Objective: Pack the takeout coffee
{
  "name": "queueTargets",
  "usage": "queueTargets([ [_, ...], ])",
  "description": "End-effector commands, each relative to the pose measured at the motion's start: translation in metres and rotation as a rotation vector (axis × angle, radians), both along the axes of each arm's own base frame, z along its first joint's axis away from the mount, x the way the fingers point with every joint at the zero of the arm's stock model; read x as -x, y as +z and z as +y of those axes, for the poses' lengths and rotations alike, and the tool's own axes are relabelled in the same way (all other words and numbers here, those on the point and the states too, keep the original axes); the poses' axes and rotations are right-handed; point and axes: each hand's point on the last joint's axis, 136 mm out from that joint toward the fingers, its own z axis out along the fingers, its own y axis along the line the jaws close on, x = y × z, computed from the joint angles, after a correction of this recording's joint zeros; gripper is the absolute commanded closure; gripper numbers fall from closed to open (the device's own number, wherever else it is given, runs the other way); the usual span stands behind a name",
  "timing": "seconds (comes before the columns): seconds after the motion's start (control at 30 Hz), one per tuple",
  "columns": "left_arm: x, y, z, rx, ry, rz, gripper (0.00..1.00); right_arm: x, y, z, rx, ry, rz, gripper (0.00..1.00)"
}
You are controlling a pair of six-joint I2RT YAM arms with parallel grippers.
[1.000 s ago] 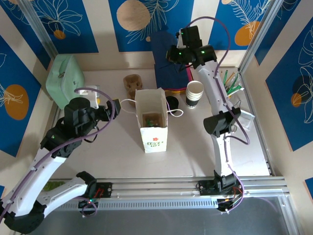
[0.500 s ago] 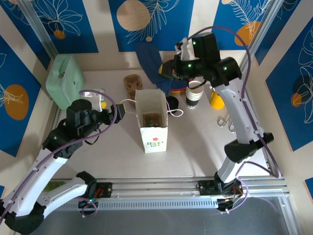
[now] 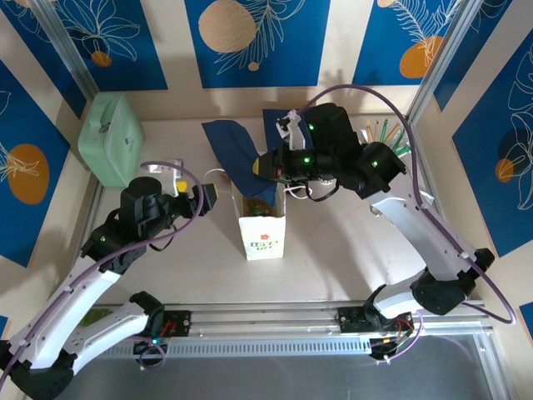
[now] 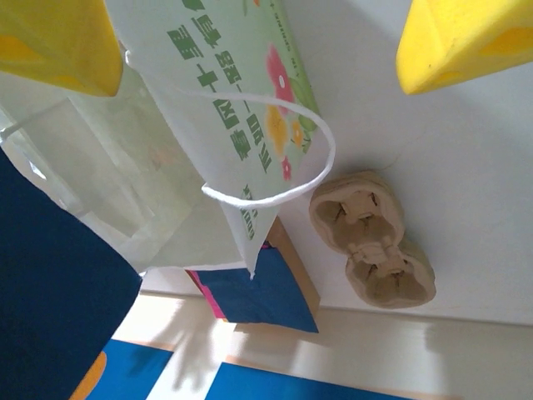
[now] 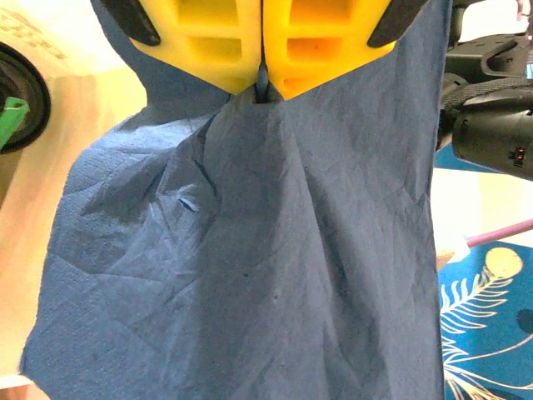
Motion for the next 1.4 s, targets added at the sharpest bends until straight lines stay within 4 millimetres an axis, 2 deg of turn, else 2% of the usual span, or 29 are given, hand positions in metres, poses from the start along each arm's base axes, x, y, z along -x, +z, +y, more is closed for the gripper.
queueTargets([
  [0.0, 0.003, 0.003, 0.002, 0.058, 0.009, -0.009, 0.15, -0.009, -0.006, 0.002, -0.002, -0.059, -0.025, 1.00],
  [0.23, 0.009, -0.002, 0.015, 0.026, 0.054, 0.014, 0.14, -0.013, -0.042, 0.009, 0.105, -0.081, -0.016, 1.00],
  [0.5, 0.011, -0.006, 0.013, 0.050, 0.046, 0.031, 0.15, -0.018, -0.081, 0.007, 0.300, -0.124, -0.038, 1.00],
  [1.0, 0.010, -0.011, 0.013, 0.047, 0.052, 0.035, 0.14, -0.027, -0.127, -0.007, 0.535, -0.174, -0.006, 1.00],
  [1.37, 0.009, -0.014, 0.014, 0.040, 0.057, 0.034, 0.15, -0.032, -0.153, -0.007, 0.689, -0.165, 0.042, 1.00],
])
